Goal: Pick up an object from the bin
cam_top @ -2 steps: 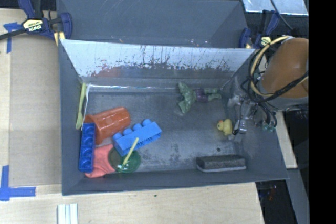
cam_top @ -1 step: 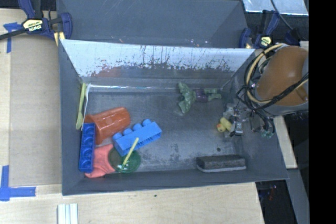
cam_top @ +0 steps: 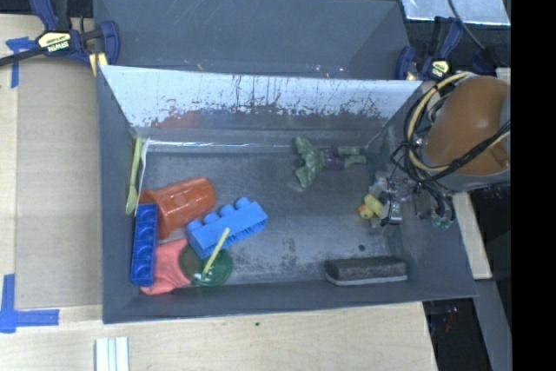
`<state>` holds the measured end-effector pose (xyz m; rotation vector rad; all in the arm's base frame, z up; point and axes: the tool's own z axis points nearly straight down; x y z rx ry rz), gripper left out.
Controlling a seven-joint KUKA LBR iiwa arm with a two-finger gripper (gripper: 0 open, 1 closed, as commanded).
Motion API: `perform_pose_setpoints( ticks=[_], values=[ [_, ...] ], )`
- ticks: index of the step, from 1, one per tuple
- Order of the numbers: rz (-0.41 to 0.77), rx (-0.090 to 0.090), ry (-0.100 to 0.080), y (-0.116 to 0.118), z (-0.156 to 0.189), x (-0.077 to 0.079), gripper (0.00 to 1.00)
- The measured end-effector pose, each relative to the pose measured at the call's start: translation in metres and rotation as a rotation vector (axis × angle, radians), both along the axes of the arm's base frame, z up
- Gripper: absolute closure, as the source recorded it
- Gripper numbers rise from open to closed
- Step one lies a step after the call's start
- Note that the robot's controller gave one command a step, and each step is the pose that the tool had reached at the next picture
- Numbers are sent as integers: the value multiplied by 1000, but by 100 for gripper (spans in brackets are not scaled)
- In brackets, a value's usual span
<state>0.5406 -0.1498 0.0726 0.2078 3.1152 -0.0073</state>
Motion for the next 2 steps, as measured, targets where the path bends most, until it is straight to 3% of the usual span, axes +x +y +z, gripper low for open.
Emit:
perform_pose_setpoints(
  ticks=[1, 2],
  values=[
    [1, 4, 12, 1, 29, -4, 100],
    [1, 1, 2, 1, 62, -1, 100]
  ],
)
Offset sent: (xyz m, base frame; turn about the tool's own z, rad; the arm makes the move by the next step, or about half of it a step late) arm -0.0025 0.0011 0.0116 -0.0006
